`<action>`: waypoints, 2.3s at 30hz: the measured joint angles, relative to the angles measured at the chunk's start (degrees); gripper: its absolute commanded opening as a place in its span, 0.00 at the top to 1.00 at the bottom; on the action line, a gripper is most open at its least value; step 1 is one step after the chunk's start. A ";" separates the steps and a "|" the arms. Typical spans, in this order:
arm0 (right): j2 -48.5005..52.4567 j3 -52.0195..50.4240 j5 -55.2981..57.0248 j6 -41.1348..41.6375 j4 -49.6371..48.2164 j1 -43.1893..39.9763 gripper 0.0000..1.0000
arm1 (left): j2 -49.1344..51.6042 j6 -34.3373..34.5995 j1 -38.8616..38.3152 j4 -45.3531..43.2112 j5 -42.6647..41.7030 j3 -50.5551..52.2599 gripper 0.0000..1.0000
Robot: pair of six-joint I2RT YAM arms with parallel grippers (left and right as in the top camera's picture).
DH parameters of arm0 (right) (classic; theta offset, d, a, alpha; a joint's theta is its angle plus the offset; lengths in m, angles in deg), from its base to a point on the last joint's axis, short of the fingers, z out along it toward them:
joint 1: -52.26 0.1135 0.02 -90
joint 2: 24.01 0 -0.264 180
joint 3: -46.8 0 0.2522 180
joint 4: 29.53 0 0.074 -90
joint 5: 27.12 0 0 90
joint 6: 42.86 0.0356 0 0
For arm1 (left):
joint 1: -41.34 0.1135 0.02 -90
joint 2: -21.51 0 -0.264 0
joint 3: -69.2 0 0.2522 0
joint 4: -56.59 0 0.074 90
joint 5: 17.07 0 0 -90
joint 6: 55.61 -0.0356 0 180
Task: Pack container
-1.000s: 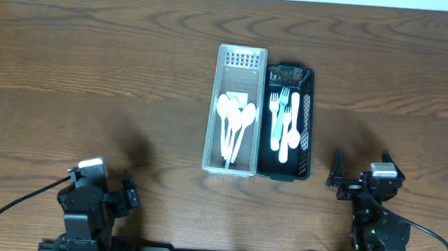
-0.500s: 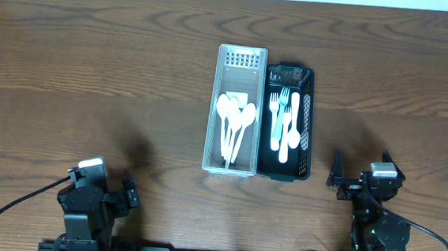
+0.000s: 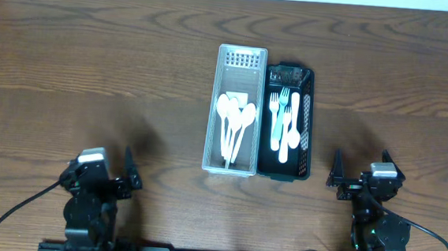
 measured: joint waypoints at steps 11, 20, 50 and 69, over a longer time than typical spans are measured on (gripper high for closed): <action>-0.02 -0.07 0.00 -0.02 -0.09 0.00 0.01 | -1.53 -9.57 0.00 -17.11 -10.78 10.82 0.02; -0.02 -0.07 0.00 0.00 -0.09 0.00 0.01 | -1.55 -9.55 0.00 -17.27 -12.55 10.88 0.02; -0.02 -0.07 0.00 -0.02 -0.09 0.00 0.01 | -1.55 -9.31 0.00 -18.78 -17.27 11.37 0.02; -0.02 -0.07 0.00 -0.02 -0.09 0.00 0.01 | -1.55 -10.84 0.00 -18.78 -17.29 11.37 0.02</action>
